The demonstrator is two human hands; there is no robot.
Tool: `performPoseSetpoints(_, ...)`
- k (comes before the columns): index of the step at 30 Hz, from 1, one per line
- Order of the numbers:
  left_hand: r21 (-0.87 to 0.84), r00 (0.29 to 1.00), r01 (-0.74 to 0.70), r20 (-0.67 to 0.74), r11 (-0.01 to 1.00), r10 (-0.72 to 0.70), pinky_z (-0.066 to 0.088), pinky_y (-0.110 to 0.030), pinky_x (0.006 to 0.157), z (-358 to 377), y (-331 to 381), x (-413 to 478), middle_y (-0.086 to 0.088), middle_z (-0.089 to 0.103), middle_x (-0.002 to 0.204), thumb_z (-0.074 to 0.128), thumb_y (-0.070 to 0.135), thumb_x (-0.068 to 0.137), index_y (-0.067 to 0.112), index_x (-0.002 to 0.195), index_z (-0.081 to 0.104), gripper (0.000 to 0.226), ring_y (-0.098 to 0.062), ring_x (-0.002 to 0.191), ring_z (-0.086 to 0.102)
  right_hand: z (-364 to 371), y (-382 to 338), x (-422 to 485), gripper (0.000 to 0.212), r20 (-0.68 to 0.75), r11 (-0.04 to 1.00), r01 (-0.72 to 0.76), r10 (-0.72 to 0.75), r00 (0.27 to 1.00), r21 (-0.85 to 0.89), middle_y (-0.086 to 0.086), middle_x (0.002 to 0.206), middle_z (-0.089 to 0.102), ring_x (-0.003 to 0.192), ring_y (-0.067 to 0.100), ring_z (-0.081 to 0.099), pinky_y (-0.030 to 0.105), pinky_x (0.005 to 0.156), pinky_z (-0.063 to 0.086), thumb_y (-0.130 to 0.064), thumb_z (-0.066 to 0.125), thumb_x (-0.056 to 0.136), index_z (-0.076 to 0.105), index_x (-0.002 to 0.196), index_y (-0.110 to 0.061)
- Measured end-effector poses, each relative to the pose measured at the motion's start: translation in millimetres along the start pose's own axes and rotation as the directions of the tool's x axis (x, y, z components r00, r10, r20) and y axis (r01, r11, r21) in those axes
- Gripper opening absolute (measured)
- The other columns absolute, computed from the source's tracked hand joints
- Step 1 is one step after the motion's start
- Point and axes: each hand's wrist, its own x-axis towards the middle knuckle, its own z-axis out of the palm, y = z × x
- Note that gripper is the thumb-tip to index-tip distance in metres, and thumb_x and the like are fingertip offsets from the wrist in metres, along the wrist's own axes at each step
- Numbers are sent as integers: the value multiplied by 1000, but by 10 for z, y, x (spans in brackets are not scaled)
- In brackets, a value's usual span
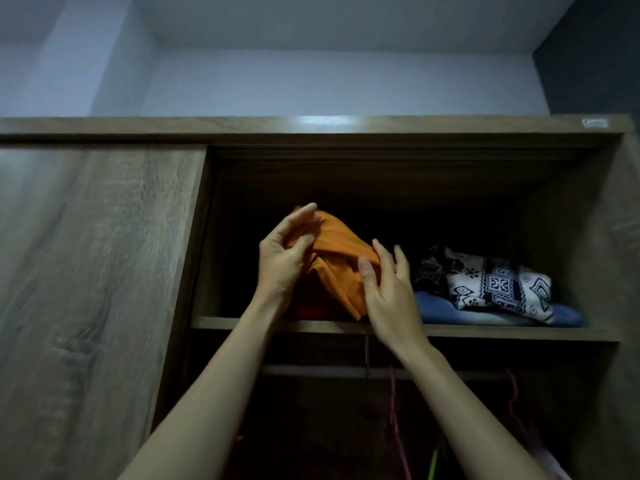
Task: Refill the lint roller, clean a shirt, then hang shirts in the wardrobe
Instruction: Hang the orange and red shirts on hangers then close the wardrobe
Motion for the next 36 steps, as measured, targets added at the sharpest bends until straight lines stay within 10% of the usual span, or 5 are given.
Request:
performPoseSetpoints(14,330,964,146,165,933,-210,44,-23,94,-448,158,-594,5,43,140,60,13,92,33,140,45,54,-11,118,50,121,120,-381,67,-41,952,21,-35,999,-305,-4,137,53,132,18,37,45,114,12,-64,14,89,46,136,-31)
performPoseSetpoints(19,365,951,210,139,907,-276,49,-27,92,-464,250,-670,7,49,132,71,34,85,38,127,56,45,-10,114,52,132,89,-481,61,-22,955,125,-136,990,-267,-6,129,58,125,20,42,50,113,13,-60,20,90,53,131,-28)
performPoseSetpoints(24,152,929,346,86,926,-361,54,-15,70,-392,318,-780,8,63,99,69,-1,81,24,109,66,38,-7,85,62,146,112,-560,42,-61,959,178,-196,979,-218,-4,123,61,120,22,46,48,112,19,-46,39,95,59,123,-23)
performPoseSetpoints(32,-260,933,358,141,897,-331,48,-27,65,-418,544,-1087,1,53,104,71,10,60,38,70,62,31,-16,88,56,-91,-281,-896,39,-128,929,39,9,992,368,-5,142,41,131,6,37,7,101,31,-45,55,90,56,126,-29)
performPoseSetpoints(36,-357,927,370,202,858,-316,52,-25,61,-407,821,-1450,1,54,106,67,7,64,39,70,63,33,-14,86,60,-392,-553,-1319,41,-15,762,-108,152,988,638,-17,121,61,112,-3,57,16,91,48,-37,65,84,57,124,-32)
